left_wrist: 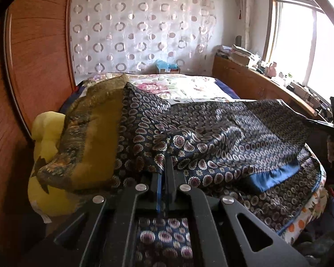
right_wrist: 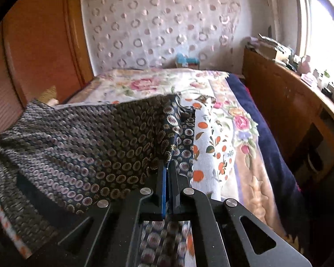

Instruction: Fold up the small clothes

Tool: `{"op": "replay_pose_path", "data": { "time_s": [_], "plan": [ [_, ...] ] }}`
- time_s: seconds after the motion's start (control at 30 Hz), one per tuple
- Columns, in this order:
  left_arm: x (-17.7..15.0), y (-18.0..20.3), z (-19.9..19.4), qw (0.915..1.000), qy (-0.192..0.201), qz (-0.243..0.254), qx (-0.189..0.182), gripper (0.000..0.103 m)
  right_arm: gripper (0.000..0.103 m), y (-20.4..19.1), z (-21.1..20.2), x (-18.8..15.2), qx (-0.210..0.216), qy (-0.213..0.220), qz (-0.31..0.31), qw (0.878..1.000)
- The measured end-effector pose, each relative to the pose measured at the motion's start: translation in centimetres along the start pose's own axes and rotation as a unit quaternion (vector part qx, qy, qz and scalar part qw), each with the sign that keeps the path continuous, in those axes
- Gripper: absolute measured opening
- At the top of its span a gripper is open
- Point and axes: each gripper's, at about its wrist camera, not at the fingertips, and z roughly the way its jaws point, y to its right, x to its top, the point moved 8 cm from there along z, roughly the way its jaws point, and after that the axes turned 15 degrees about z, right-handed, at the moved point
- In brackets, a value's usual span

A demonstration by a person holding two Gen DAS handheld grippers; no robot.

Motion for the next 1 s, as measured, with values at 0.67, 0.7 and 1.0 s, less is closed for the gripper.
{"op": "replay_pose_path", "data": {
  "time_s": [0.67,0.7,1.0],
  "plan": [
    [-4.2,-0.8,-3.1,0.9994,-0.024,0.0,0.027,0.063,0.035,0.5,-6.8,-5.1,-0.052,-0.001,-0.031,0.998],
    [-4.3,-0.9,-2.8,0.9992,-0.026,-0.002,0.029,0.063,0.045,-0.1,-6.6,-5.2,-0.048,0.005,-0.032,0.998],
    [-6.2,-0.6,-1.6,0.9984,-0.041,-0.02,0.032,0.063,0.05,-3.6,-4.7,-7.2,-0.011,-0.013,-0.056,0.998]
  ]
}}
